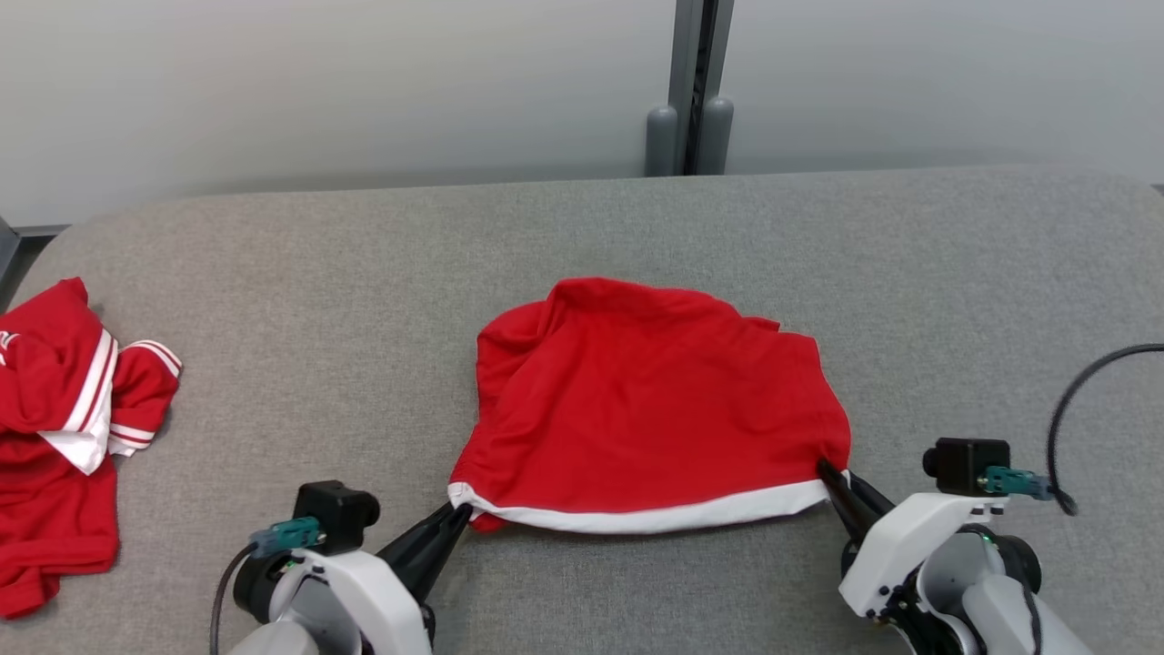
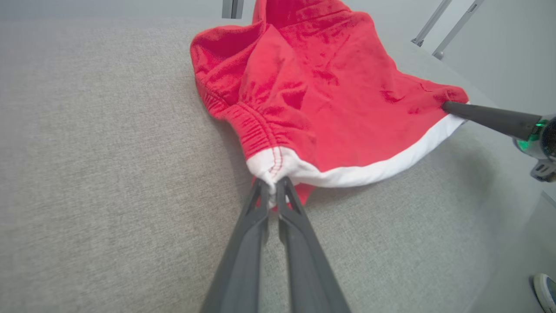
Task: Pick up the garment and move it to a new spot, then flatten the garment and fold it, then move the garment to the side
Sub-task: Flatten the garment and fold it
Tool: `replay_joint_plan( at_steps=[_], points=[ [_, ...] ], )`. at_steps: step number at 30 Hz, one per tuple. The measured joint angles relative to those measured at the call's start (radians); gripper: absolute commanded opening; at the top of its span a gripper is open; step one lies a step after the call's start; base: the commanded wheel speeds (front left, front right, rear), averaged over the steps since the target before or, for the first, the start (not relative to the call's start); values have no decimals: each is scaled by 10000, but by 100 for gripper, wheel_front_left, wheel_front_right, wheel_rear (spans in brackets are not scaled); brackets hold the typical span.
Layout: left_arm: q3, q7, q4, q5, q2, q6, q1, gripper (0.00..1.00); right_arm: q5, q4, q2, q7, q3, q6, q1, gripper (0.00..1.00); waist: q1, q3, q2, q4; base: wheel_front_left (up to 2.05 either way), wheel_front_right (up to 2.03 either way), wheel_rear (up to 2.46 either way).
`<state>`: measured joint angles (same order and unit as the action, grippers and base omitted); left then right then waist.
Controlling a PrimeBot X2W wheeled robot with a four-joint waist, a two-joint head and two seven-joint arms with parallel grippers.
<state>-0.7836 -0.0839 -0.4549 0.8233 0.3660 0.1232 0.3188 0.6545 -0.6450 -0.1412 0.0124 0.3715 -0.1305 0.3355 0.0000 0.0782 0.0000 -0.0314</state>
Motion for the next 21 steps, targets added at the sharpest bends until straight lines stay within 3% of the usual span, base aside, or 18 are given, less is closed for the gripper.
replay_joint_plan(
  at_steps=[7, 14, 21],
  points=[
    [186, 322, 1237, 247, 1014, -138, -647, 0, 930, 1248, -537, 508, 142, -2, -669, 0, 0, -348, 0, 72, 0, 0, 0],
    [318, 1060, 3139, 688, 2155, -512, -1648, 0, 2004, 3166, -1225, 1498, 178, -2, -1820, 0, 1, -474, 0, 66, 0, 0, 0],
    [303, 1850, 5041, 1231, 2978, -1087, -2669, 0, 2522, 4761, -1705, 2604, -403, -2, -3328, 0, 0, -569, 0, 63, 0, 0, 0]
  ],
)
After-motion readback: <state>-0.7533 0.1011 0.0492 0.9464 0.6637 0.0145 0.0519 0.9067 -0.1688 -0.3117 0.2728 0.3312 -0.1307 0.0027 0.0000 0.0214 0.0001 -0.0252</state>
